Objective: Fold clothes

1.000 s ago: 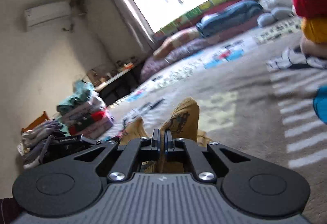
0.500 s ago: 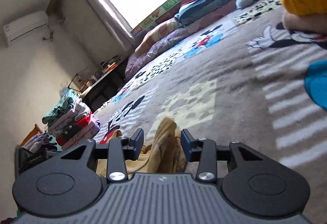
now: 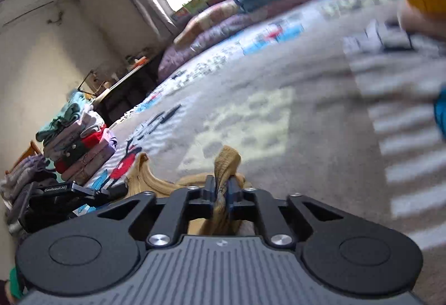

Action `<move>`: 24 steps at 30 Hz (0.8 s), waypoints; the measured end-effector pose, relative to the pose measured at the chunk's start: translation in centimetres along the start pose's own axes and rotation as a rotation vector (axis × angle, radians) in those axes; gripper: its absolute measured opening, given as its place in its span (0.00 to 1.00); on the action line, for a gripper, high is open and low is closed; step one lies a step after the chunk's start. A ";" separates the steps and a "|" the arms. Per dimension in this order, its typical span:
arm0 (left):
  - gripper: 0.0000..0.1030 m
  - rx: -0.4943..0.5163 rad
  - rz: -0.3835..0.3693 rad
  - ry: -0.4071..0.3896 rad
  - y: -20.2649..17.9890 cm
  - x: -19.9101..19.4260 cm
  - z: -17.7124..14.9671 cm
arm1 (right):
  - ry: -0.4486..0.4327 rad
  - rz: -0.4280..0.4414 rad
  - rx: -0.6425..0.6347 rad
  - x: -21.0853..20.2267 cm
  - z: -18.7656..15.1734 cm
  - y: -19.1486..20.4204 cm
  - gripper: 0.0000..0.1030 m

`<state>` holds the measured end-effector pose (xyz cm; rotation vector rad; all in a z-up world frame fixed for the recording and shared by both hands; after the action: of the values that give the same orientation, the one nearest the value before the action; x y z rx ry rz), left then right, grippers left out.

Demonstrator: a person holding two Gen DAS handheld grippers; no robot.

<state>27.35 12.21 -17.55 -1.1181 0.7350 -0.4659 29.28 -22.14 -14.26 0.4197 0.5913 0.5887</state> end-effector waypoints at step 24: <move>0.52 1.044 0.177 0.049 -9.3 1.9 -7.0 | 0.041 -0.028 -0.627 -4.3 -3.9 9.5 0.37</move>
<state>23.74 2.97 -11.23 -0.0651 0.5046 -0.6174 20.22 -16.86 -10.55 -0.1907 0.4211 0.7211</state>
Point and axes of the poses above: each gripper's, at about its wrist camera, not at the fingertips, and x roughly the way its jaws point, y to its left, z to its top, the point moved 3 cm from there along x, roughly the way its jaws point, and after that the axes turned 2 degrees about -x, right-handed, at the moved point
